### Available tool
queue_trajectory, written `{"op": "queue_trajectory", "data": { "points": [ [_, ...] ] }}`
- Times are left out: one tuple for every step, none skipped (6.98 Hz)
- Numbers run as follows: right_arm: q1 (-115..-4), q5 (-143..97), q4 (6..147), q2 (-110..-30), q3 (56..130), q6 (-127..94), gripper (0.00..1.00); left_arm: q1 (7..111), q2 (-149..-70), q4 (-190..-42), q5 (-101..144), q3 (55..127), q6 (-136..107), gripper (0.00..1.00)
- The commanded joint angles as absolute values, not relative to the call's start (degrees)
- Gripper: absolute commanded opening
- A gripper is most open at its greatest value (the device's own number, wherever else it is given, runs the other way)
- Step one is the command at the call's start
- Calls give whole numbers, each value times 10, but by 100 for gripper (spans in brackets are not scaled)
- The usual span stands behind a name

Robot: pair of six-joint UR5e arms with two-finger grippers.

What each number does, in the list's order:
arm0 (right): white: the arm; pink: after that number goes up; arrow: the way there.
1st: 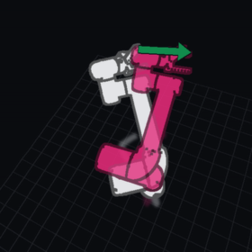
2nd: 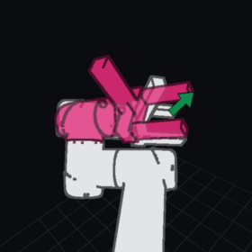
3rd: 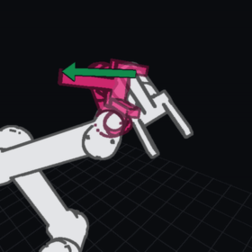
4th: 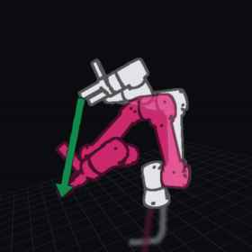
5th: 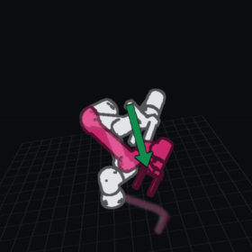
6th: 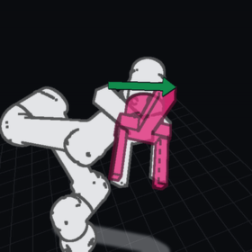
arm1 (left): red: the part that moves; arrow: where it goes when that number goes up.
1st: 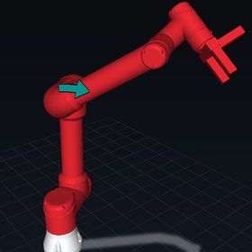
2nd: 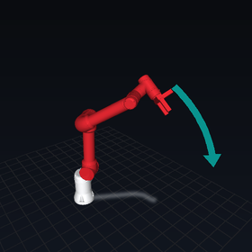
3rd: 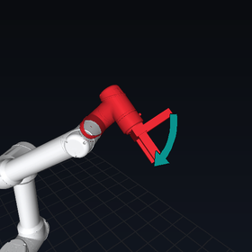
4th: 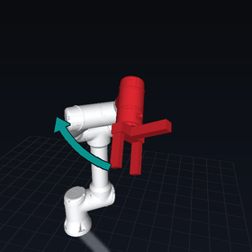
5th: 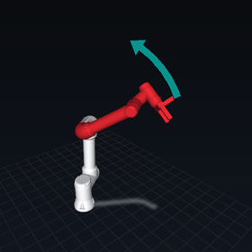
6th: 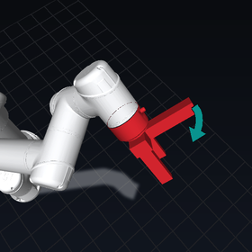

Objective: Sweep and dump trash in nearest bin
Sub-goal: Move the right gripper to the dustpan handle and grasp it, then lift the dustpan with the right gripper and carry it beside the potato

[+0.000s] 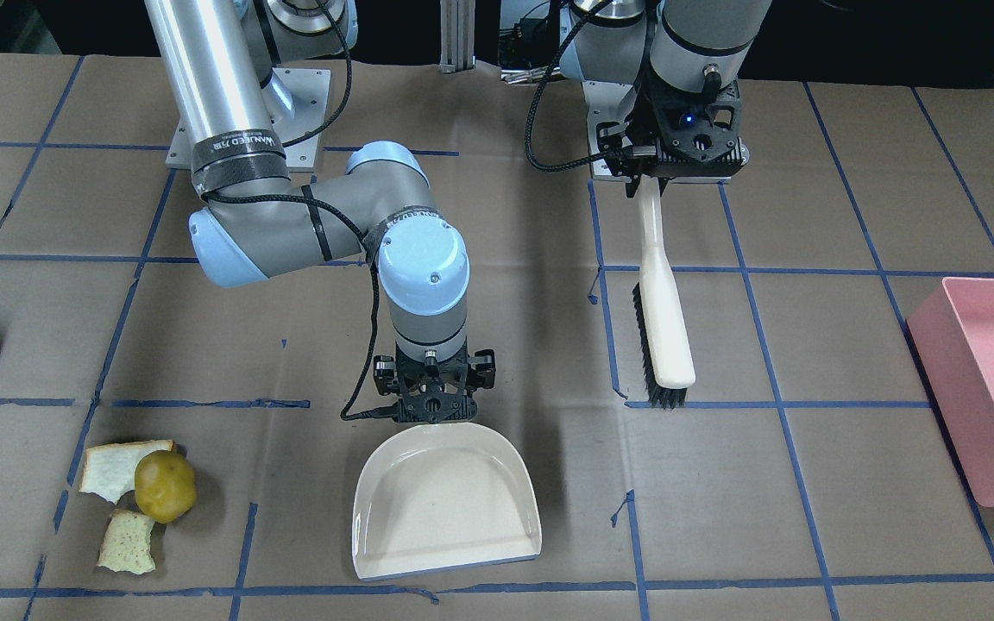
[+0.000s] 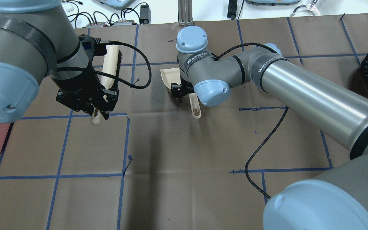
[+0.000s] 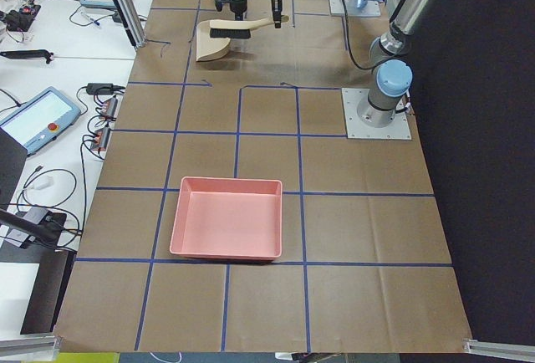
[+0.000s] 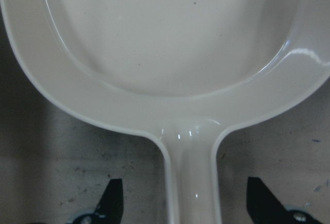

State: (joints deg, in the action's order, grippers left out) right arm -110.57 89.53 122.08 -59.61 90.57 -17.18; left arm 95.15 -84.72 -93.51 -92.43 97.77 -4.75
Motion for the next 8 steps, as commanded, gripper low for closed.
{"op": "queue_trajectory", "data": {
  "points": [
    [-1105,895,1217,-597,906,-170,48,952,-847,-935,-923,977,-47,0],
    [-1105,896,1212,-597,906,-170,27,952,-846,-935,-921,977,-48,0],
    [-1105,896,1209,-598,907,-170,15,952,-846,-935,-921,977,-48,0],
    [-1103,896,1209,-602,907,-167,8,952,-846,-935,-921,977,-51,0],
    [-1100,896,1208,-606,905,-166,6,952,-846,-935,-920,977,-51,0],
    [-1096,896,1208,-609,901,-167,6,952,-846,-935,-920,978,-51,0],
    [-1093,905,1209,-619,900,-167,5,952,-846,-936,-920,978,-51,0],
    [-1088,913,1195,-636,901,-165,5,954,-848,-936,-919,976,-52,0]
  ]
}}
